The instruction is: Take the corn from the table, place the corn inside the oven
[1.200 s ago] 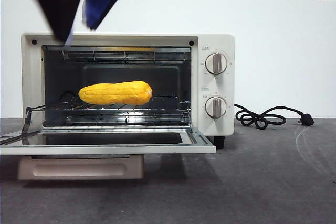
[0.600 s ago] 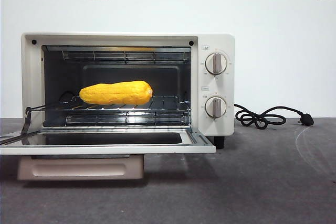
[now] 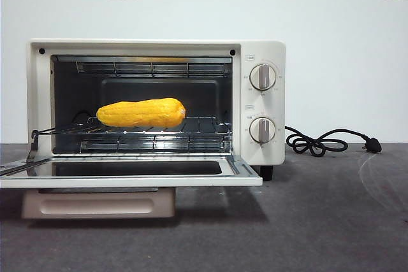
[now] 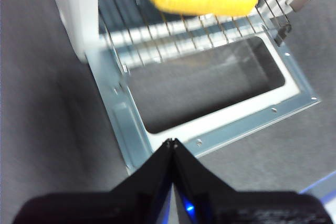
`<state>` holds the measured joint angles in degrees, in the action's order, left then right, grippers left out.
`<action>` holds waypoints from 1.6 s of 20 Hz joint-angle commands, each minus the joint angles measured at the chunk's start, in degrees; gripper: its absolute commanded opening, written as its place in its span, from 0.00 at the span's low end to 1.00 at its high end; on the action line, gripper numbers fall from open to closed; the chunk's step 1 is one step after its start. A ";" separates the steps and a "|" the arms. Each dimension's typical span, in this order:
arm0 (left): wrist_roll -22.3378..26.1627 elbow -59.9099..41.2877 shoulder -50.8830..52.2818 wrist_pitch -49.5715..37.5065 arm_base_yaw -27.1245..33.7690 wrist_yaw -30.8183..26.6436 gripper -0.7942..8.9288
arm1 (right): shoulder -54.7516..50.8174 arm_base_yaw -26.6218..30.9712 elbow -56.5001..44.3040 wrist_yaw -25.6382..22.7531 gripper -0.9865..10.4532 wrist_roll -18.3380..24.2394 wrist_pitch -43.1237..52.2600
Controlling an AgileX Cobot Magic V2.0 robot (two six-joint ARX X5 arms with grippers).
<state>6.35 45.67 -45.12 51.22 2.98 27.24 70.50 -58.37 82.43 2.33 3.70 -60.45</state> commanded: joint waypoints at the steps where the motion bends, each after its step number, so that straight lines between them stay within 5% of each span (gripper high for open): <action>1: -1.64 -3.65 0.22 -1.57 6.80 6.14 0.07 | 0.59 4.90 -0.42 6.56 0.08 1.73 -1.31; 4: -3.76 -7.26 -0.81 -4.92 15.04 18.21 0.07 | 0.87 12.41 -0.42 19.69 0.08 6.08 -3.13; 7: -4.85 -7.58 -6.62 -7.56 16.72 19.69 0.07 | 0.87 19.58 -0.42 27.39 0.08 9.99 -4.39; 15: -7.56 -7.56 -27.02 -14.73 17.00 19.17 0.07 | 0.87 29.66 -0.42 27.76 0.08 12.63 -4.68; 27: -11.32 -7.56 -36.83 -20.63 11.08 7.15 0.07 | 0.90 30.32 -0.42 27.76 0.08 12.63 -2.49; 32: -12.63 -7.56 -39.36 -23.04 7.98 7.02 0.07 | 0.90 30.32 -0.42 27.76 0.08 12.63 -2.56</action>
<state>-5.69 38.59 -84.12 28.49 11.07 34.15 71.13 -28.10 82.43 29.87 15.90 -63.35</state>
